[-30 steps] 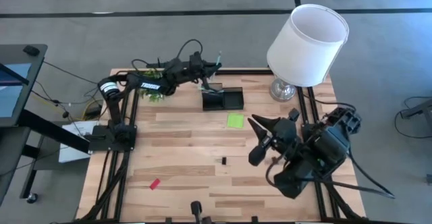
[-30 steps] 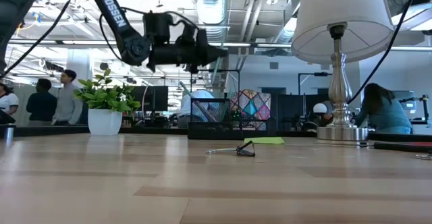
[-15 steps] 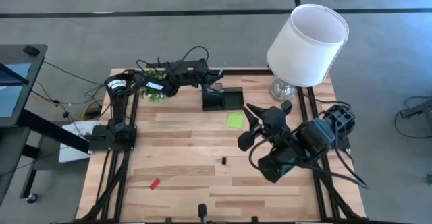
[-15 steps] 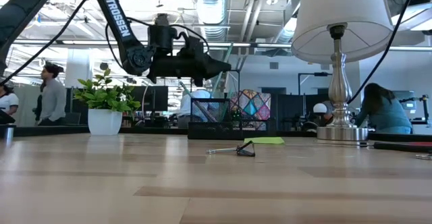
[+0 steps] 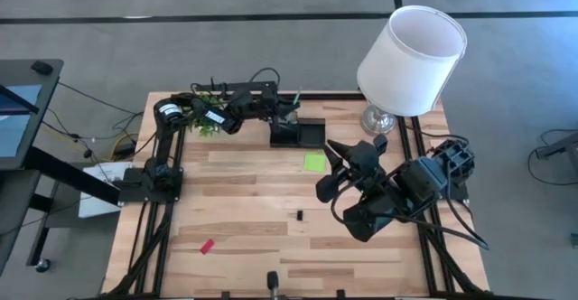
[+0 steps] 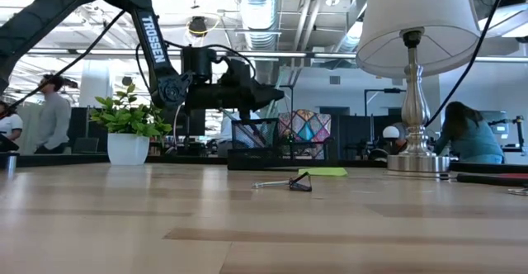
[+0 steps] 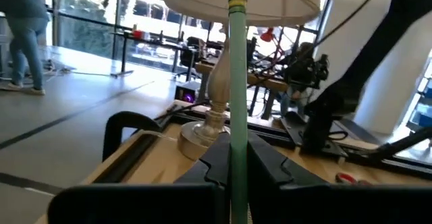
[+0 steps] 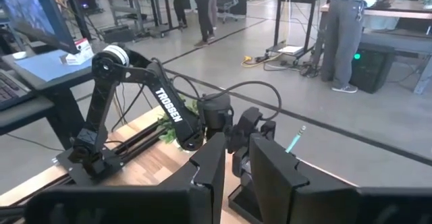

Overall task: Pick and place office supplies into organizer
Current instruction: Put the blue pencil into the black desk organizer, then put the black scissor into the black desk organizer

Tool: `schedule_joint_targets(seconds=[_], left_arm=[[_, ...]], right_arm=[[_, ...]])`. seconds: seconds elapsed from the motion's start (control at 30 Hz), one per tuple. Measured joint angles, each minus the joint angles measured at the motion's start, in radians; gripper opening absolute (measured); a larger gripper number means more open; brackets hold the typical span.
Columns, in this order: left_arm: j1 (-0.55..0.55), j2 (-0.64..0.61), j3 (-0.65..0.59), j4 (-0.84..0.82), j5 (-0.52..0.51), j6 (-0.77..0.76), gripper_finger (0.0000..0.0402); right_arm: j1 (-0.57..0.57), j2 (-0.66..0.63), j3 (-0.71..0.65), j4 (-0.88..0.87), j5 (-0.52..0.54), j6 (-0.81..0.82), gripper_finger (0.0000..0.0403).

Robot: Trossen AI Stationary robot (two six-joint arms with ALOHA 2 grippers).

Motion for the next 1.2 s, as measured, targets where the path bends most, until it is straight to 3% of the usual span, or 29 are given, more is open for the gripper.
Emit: schedule_joint_targets(seconds=[0.67,0.87,1.2], left_arm=[[-0.012,-0.044,0.034,-0.027,0.03,0.128,0.003],[-0.019,-0.045,0.048,-0.126,0.079,0.156,0.0059],[-0.024,-0.045,0.049,-0.068,0.071,0.137,0.0103]], right_arm=[[0.001,0.0,0.0,-0.019,0.0,-0.009,0.0063],[0.001,0.0,0.0,-0.019,-0.001,-0.011,0.0063],[0.008,0.0,0.0,-0.019,-0.025,-0.011,0.0062]])
